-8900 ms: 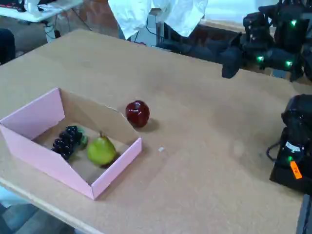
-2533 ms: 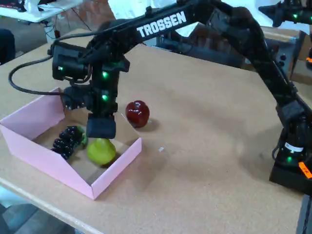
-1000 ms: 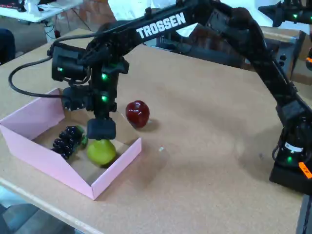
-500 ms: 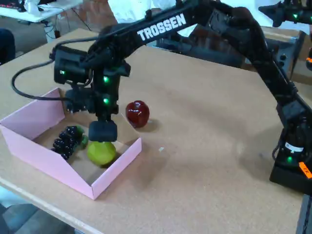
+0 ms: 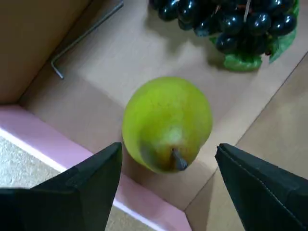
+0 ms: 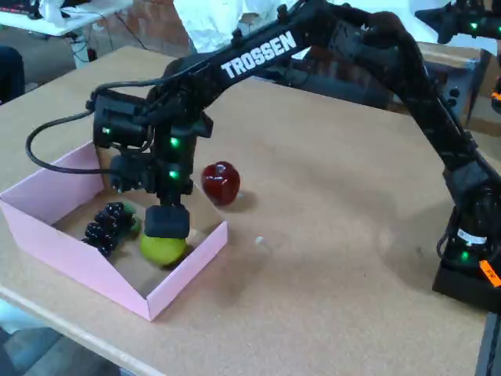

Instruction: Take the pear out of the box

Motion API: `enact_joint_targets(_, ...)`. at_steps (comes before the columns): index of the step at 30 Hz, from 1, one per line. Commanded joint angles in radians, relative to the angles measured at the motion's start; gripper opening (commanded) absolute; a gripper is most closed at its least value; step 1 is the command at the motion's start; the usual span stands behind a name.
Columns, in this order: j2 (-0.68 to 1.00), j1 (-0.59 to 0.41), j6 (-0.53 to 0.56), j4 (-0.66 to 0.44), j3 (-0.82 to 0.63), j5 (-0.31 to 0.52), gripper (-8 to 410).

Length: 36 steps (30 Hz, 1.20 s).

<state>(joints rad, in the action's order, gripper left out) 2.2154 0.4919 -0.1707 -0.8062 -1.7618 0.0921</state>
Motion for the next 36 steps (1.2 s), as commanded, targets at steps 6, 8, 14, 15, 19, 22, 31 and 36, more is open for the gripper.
enact_joint_targets(6,0.0,-0.002,-0.013,0.05,0.021,-0.018,270)
enact_joint_targets(8,0.0,-0.002,-0.015,0.056,0.021,-0.018,270)
enact_joint_targets(14,0.0,-0.003,-0.017,0.074,0.021,-0.018,270)
enact_joint_targets(15,0.0,-0.003,-0.017,0.074,0.021,-0.018,270)
enact_joint_targets(19,0.001,-0.005,-0.018,0.079,0.023,-0.022,270)
enact_joint_targets(22,0.001,-0.006,-0.018,0.094,0.035,-0.023,270)
enact_joint_targets(31,0.001,-0.007,-0.01,0.113,0.079,-0.032,270)
enact_joint_targets(36,0.001,-0.008,-0.009,0.121,0.087,-0.033,270)
